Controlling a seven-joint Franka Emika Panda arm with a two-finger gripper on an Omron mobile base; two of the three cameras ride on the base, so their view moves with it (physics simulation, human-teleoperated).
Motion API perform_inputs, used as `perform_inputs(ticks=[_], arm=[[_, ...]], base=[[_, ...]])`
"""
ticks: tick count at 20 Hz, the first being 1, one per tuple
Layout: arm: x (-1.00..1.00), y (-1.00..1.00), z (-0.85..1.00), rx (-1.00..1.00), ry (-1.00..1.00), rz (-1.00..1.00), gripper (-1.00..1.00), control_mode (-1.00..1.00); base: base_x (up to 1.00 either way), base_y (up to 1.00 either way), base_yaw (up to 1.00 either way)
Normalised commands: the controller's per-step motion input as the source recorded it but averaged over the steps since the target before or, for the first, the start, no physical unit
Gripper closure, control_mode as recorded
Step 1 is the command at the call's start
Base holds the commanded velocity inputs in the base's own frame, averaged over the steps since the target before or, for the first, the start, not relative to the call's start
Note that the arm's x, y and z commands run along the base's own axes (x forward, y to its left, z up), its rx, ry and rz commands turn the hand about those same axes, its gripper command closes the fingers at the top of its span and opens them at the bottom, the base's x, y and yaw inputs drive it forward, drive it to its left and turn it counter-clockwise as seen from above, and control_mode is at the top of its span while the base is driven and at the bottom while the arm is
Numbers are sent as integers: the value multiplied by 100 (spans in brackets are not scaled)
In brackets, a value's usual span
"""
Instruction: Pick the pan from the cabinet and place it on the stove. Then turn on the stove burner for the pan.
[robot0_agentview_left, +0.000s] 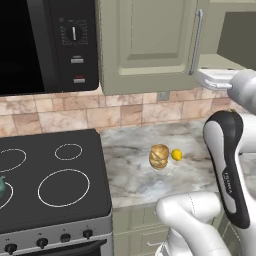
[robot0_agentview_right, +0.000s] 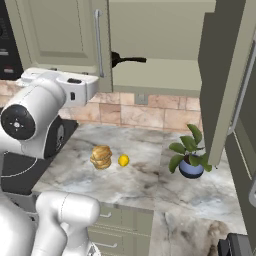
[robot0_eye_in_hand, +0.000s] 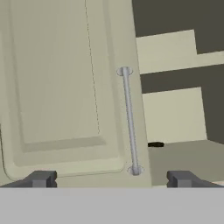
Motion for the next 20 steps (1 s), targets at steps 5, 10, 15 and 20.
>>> perform_inputs(ticks=[5, 10, 15, 20], arm=[[51, 0, 0, -3, -6, 2, -100, -100], [62, -6, 0, -2, 0, 0, -100, -100], [55, -19, -2, 0, -3, 0, -100, -100], [46, -14, -10, 0, -6, 0, -100, -100]], base=[[0, 0, 0], [0, 0, 0], [0, 0, 0], [0, 0, 0]])
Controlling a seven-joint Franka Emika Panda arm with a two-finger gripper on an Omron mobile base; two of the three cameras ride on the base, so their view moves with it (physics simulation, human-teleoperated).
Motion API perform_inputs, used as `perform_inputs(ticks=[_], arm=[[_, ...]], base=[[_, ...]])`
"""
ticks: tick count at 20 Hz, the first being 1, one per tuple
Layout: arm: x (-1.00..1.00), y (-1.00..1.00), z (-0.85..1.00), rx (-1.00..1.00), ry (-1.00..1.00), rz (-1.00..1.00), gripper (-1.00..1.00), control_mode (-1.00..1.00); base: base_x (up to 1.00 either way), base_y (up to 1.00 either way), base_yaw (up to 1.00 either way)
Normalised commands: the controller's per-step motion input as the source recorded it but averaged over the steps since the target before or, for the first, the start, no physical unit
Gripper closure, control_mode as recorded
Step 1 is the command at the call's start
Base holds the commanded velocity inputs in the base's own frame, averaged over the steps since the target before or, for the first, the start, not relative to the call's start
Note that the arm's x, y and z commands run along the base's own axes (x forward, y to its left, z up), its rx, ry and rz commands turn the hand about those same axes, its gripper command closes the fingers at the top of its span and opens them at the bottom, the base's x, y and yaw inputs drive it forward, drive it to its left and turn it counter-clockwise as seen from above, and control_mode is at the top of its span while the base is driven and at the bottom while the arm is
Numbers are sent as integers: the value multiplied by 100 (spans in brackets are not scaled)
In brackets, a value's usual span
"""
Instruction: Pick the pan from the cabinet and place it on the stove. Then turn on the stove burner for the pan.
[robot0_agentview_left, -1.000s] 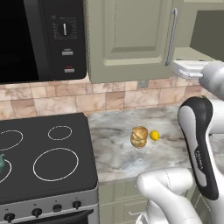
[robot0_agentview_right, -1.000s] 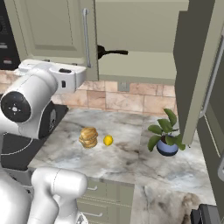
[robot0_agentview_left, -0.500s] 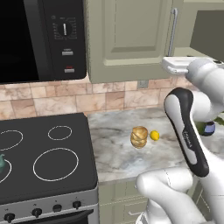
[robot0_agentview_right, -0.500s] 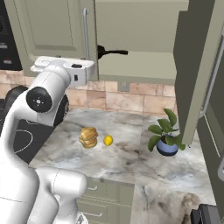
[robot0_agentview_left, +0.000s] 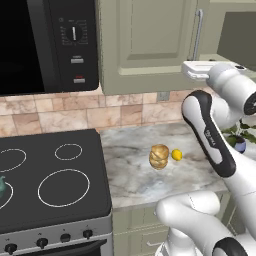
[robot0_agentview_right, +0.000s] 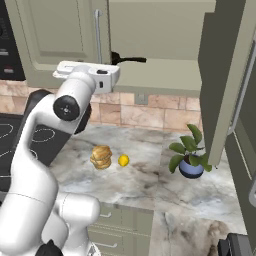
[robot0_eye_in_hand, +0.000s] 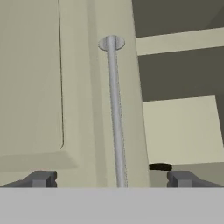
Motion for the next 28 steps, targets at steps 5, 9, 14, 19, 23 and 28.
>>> perform_inputs(ticks=[5, 9, 14, 19, 23, 28], arm=[[37, -2, -7, 0, -7, 0, -100, -100], [25, 0, -2, 0, -4, 0, -100, -100], [25, 0, -5, 0, -1, 0, -100, -100], [27, 1, -12, 0, 0, 0, -100, -100], [30, 13, -15, 0, 0, 0, 100, -100], [23, 10, -6, 0, 0, 0, 100, -100]], base=[[0, 0, 0], [0, 0, 0], [0, 0, 0], [0, 0, 0], [0, 0, 0], [0, 0, 0]])
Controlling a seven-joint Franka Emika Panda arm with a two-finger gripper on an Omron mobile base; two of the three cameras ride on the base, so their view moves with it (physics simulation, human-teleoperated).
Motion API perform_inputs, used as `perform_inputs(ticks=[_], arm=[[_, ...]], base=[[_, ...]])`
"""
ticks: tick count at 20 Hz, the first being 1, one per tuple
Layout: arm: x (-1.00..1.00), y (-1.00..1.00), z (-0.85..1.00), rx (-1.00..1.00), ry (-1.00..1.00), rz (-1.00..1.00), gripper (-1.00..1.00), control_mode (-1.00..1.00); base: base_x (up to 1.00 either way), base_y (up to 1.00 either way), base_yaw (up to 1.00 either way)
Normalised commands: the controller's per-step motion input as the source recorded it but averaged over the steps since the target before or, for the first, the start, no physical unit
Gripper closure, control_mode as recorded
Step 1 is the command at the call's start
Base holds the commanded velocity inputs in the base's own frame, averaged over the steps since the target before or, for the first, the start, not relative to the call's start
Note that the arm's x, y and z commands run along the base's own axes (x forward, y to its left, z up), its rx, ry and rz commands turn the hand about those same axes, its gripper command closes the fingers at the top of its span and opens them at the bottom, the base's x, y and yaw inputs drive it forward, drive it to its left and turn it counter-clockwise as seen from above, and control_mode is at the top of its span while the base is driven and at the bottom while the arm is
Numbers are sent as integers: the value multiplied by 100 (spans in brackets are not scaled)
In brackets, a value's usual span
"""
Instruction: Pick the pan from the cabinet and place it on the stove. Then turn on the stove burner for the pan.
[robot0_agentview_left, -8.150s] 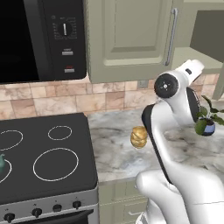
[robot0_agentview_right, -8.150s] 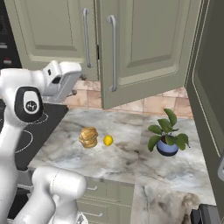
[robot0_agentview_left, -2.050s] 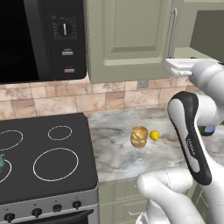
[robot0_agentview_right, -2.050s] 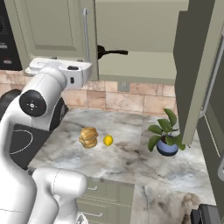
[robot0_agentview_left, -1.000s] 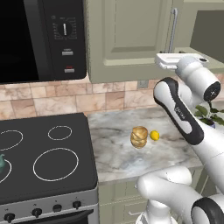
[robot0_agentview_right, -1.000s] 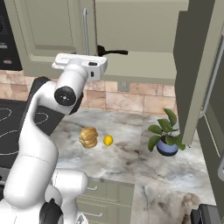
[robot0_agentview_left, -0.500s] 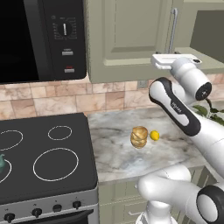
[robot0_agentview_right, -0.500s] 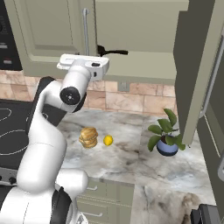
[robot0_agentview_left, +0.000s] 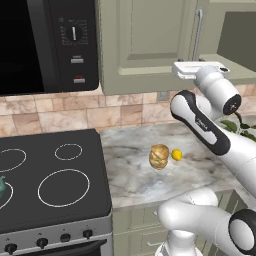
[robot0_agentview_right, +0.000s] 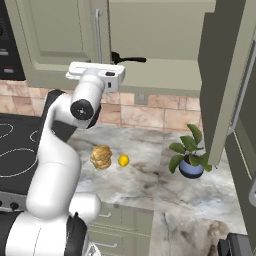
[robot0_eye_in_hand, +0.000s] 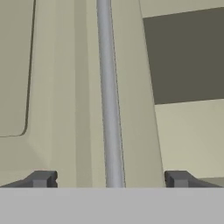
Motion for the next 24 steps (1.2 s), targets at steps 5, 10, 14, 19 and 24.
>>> perform_inputs(ticks=[5, 10, 14, 19, 24], arm=[[4, 12, 0, 0, -4, 0, 100, -100], [0, 4, 0, -5, -13, -8, 100, -100], [6, 12, 0, -6, -2, -13, 100, -100], [16, 12, 0, -5, 0, -17, 100, -100], [17, 13, 0, -2, 0, -23, 100, -100]], base=[[0, 0, 0], [0, 0, 0], [0, 0, 0], [0, 0, 0], [0, 0, 0]])
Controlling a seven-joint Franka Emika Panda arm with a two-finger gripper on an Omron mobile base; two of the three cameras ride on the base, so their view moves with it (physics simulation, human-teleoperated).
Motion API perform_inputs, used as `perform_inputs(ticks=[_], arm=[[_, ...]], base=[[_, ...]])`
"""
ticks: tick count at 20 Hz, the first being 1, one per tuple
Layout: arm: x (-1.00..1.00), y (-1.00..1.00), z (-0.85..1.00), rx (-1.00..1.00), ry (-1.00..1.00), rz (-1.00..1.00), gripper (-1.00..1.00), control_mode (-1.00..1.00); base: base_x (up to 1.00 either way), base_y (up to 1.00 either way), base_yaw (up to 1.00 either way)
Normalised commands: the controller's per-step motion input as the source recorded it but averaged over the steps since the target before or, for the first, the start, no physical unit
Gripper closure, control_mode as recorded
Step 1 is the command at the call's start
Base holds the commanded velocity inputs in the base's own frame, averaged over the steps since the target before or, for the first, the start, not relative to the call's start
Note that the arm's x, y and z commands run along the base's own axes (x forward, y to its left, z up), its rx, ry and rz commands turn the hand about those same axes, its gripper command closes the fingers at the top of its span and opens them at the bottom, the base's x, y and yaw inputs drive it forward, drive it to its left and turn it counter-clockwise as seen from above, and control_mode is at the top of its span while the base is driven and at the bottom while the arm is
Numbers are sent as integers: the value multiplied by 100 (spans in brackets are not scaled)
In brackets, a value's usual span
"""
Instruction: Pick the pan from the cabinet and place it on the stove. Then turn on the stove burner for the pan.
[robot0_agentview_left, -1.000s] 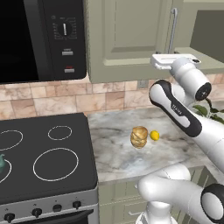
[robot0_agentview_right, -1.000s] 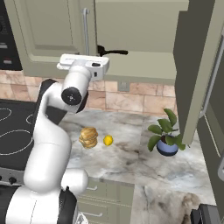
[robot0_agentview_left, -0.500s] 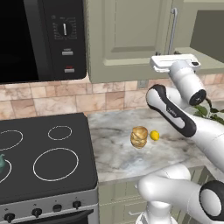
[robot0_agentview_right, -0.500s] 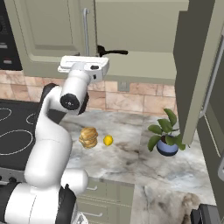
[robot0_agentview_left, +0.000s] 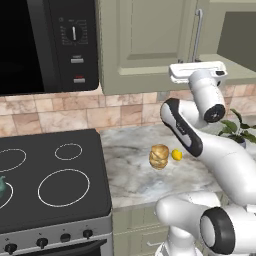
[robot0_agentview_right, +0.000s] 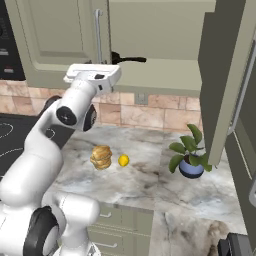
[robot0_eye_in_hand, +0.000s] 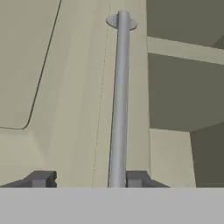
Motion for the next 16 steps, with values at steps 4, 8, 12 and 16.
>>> perform_inputs(ticks=[4, 8, 12, 16], arm=[[9, 2, 0, 0, 8, -19, 100, -100], [14, -29, 0, 4, 7, 1, 100, -100], [44, -33, -5, 10, 8, 20, 100, -100], [45, -29, -21, 8, 5, 32, 100, -100]], base=[[0, 0, 0], [0, 0, 0], [0, 0, 0], [0, 0, 0]])
